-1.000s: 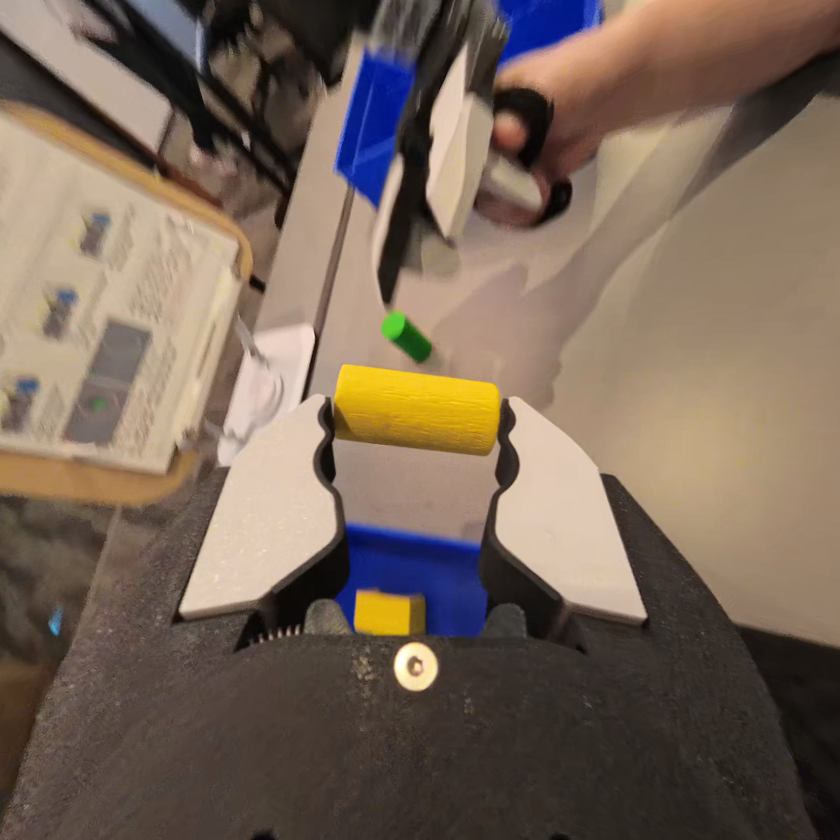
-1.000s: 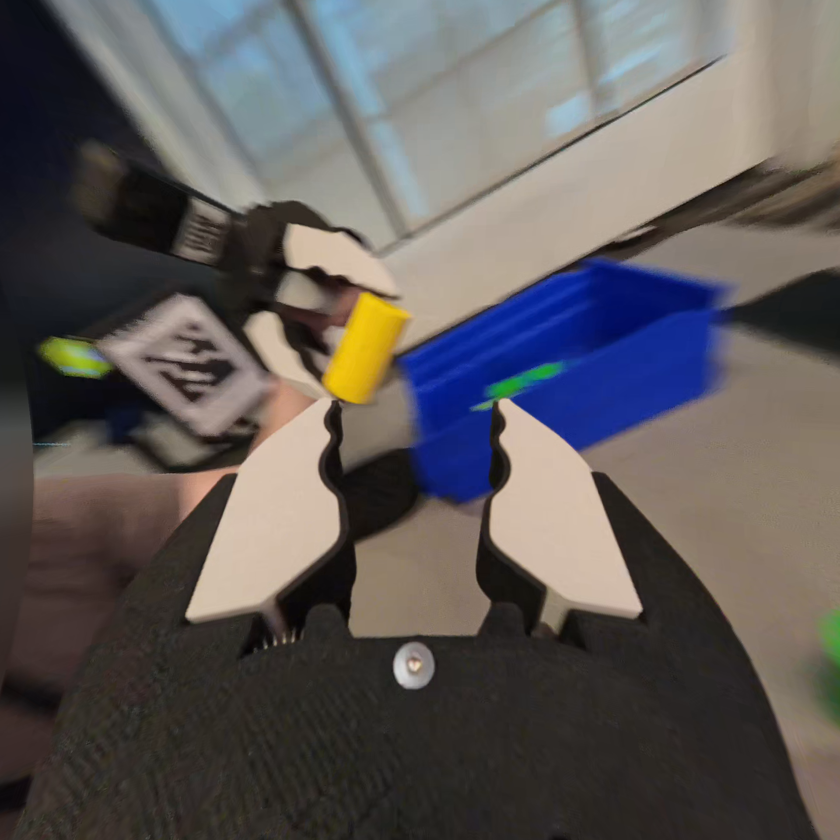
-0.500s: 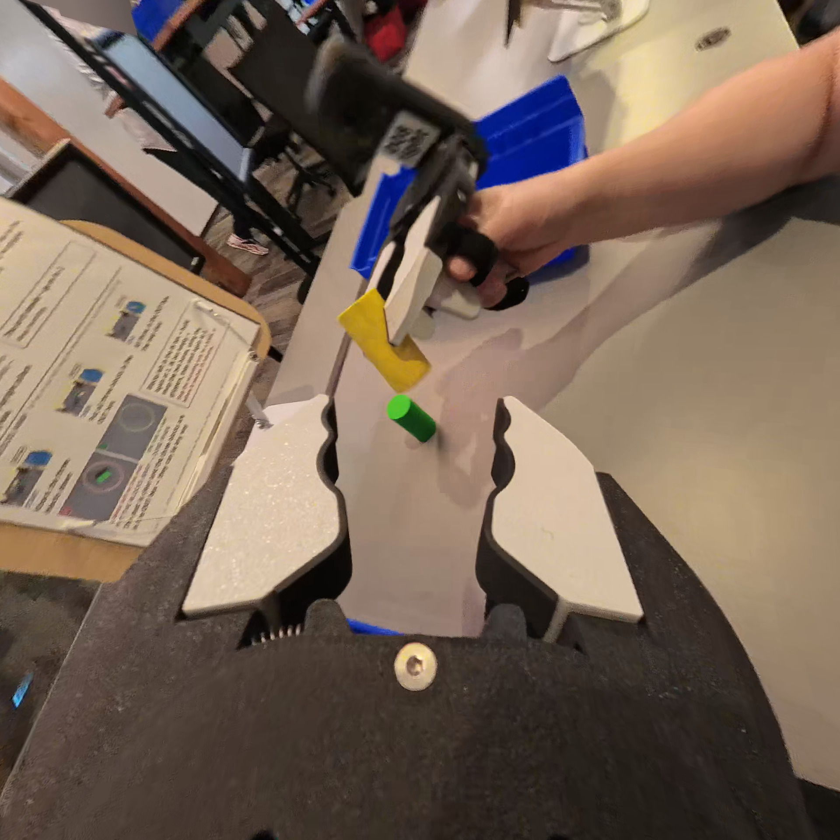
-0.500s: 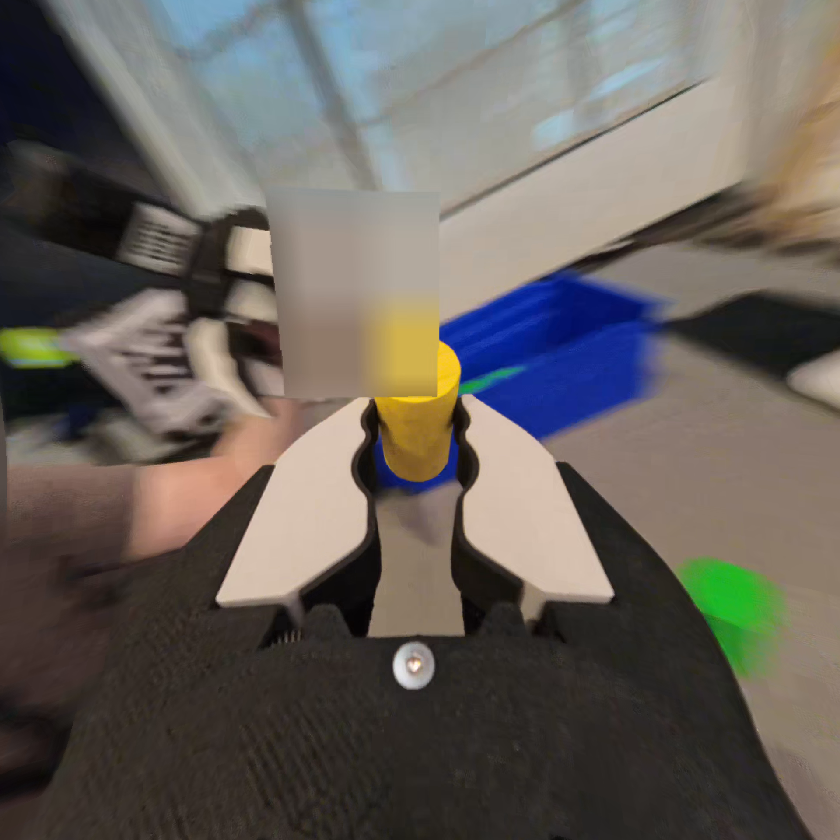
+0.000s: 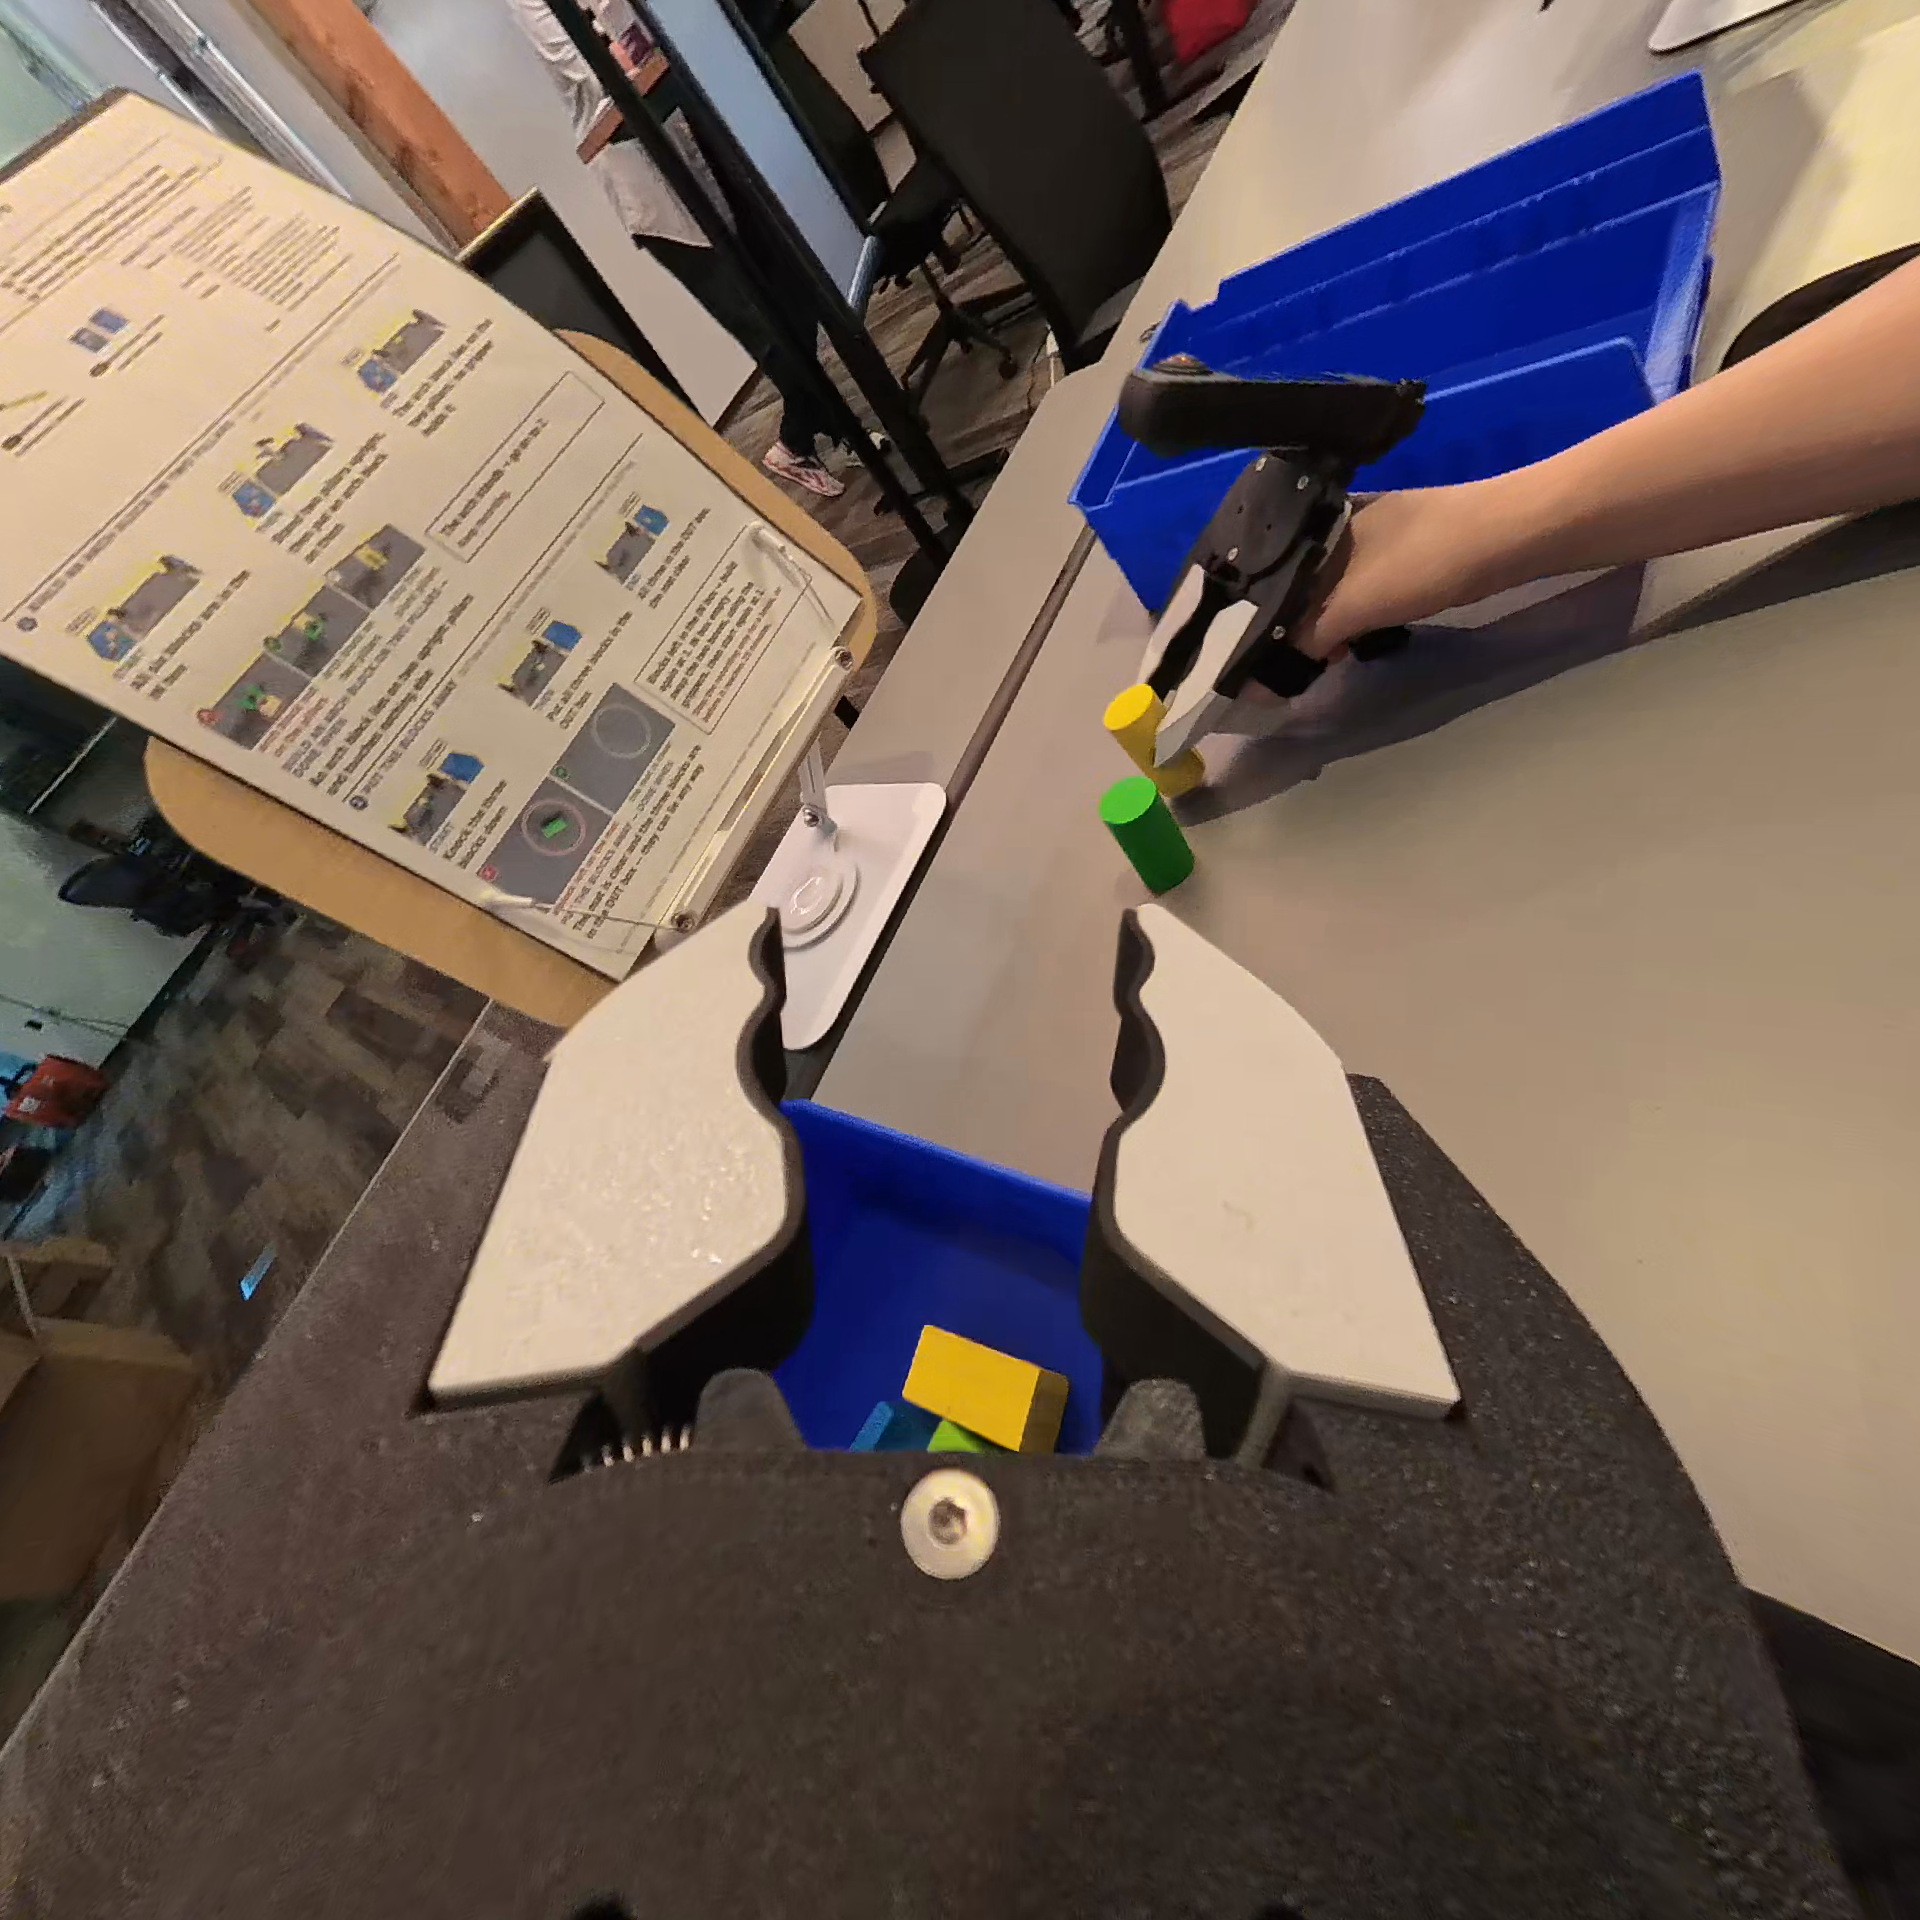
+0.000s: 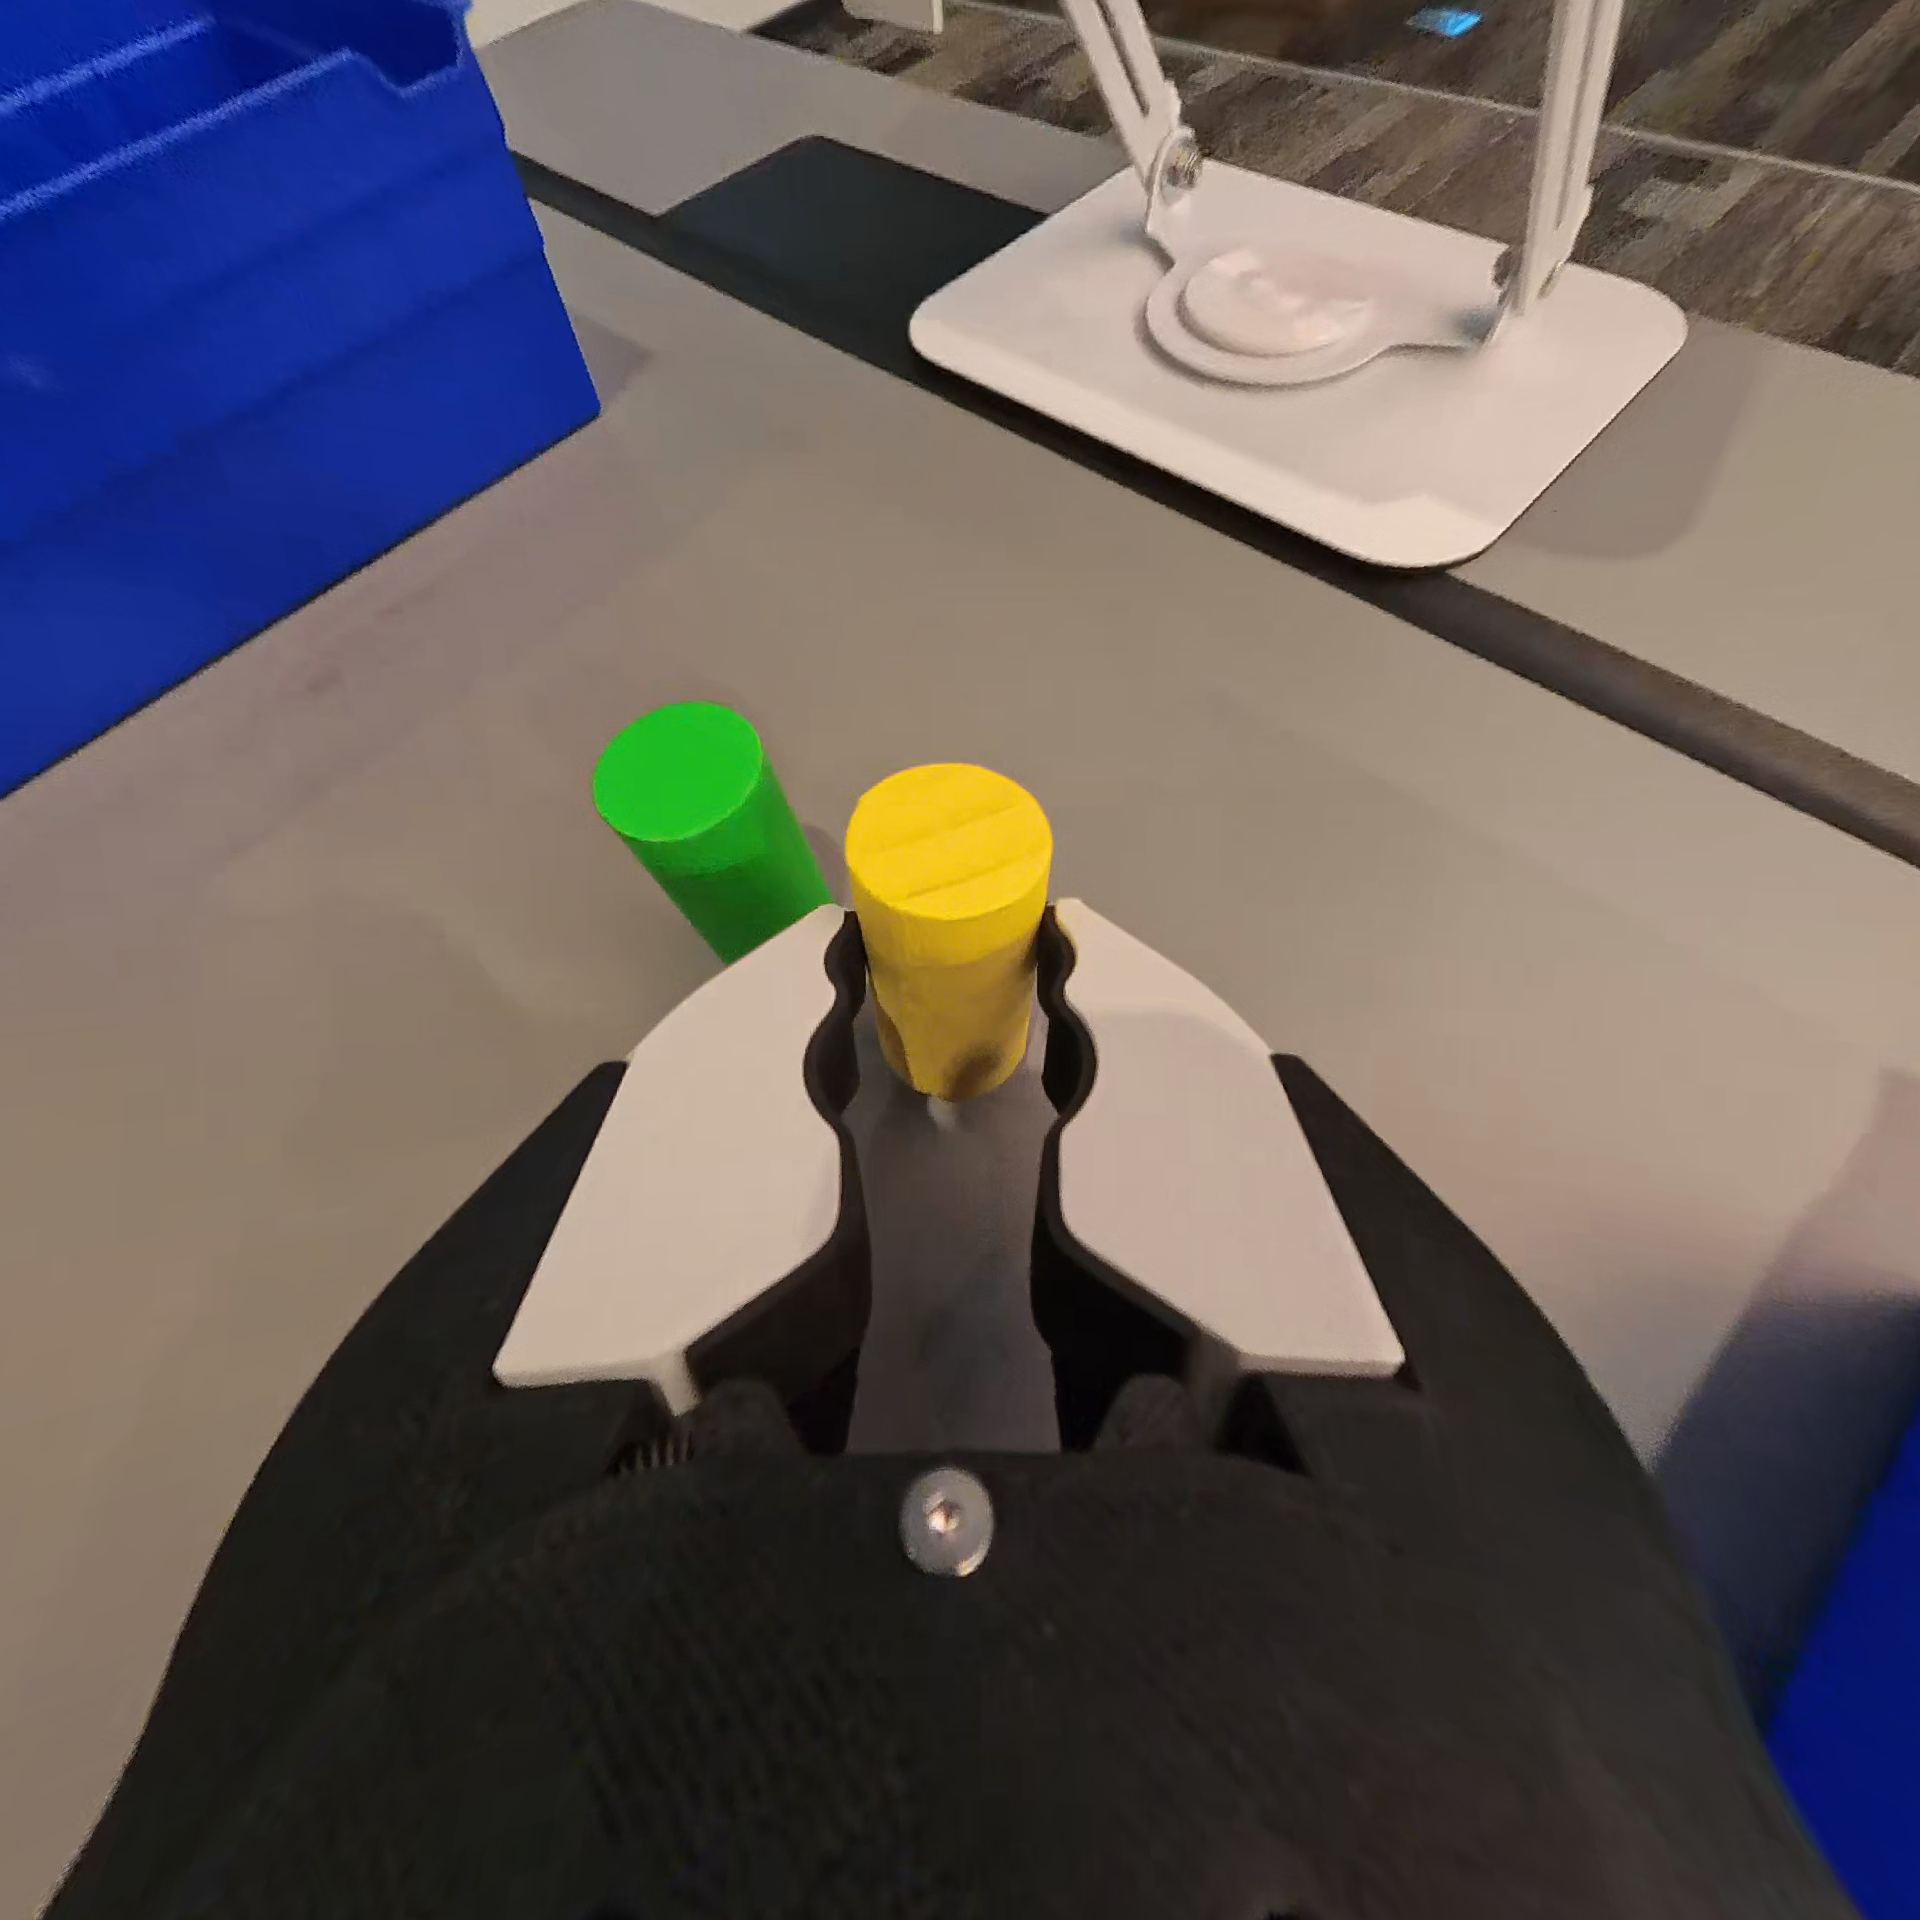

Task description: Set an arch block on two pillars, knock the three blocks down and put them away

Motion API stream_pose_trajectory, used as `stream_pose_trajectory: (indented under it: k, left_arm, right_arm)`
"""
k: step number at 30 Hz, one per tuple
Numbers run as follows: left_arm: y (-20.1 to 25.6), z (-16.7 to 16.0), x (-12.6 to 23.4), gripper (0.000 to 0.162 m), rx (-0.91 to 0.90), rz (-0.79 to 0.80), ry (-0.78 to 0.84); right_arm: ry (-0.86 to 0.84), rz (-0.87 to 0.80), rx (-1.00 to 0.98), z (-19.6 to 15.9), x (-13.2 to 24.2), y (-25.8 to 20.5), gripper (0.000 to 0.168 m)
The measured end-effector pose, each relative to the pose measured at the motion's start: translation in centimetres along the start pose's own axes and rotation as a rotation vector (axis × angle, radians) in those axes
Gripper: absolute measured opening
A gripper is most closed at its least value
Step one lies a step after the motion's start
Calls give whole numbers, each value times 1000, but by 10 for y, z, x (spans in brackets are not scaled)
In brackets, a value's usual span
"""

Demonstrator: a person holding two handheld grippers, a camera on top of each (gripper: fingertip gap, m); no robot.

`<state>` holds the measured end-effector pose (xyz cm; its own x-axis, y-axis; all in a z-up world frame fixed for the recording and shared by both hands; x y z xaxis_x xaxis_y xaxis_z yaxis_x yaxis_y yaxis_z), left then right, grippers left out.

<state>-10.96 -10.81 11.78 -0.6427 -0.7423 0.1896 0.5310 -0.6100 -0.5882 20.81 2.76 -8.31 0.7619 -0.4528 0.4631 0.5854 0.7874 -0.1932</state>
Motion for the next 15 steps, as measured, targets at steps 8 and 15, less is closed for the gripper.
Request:
stream_pose_trajectory:
  k: [8, 15]
  left_arm:
    - [-5, -8, 5, 60, -17, 18, -47]
    - [-24, -36, 4, 64, 28, 99, -223]
  right_arm:
    - [-78, 6, 54, -6, -6, -1, 33]
    - [-136, 25, 41, -3, -4, -3, 40]
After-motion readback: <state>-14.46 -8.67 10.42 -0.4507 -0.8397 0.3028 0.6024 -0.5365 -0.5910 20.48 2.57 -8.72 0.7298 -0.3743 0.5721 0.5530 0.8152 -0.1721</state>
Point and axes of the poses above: each gripper's, where its closed fingertips meet, x back along the fingers, z out of its top, y = z × x across the jaws, the point moved 7 cm from there along x, back along the fingers, and after that the axes turned 12 degrees about z, right-handed, at the moved point
